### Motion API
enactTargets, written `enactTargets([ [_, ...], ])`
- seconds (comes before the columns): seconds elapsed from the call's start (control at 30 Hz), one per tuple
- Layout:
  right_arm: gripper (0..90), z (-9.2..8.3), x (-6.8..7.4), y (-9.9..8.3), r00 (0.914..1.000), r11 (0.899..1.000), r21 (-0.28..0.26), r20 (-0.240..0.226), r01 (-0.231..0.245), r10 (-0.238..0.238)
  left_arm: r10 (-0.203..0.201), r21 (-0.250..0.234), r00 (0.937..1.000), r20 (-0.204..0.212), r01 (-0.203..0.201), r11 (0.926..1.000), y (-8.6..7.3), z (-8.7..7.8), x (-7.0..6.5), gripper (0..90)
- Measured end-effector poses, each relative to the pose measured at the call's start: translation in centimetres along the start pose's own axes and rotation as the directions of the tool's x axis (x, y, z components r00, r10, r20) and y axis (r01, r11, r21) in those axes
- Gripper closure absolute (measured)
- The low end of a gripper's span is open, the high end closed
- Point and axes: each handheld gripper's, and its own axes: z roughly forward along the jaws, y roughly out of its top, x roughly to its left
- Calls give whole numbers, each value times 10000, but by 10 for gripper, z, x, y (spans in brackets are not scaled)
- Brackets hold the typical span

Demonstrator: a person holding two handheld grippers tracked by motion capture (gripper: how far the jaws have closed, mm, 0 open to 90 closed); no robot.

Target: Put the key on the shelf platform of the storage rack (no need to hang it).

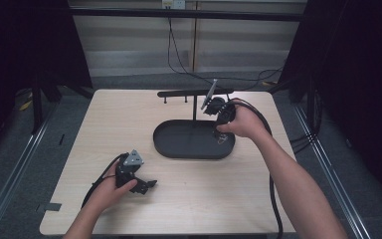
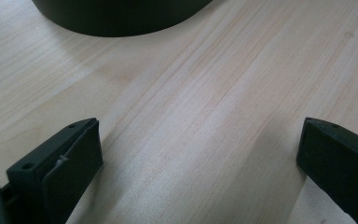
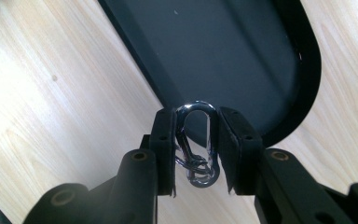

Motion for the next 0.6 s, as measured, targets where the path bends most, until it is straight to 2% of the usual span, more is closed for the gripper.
enactTargets([
  [0.17,684,9,-1,8,10000,10000,90,57,24,-25,-4,-3,10000,2,4,10000,0,0,0,0],
  [0.3,684,17,-3,15,10000,10000,45,-93,-24,24,-6,-6,10000,-1,6,10000,0,0,0,0],
  [0.6,684,28,-5,25,10000,10000,65,56,1,-2,-8,-6,10000,0,8,10000,0,0,0,0],
])
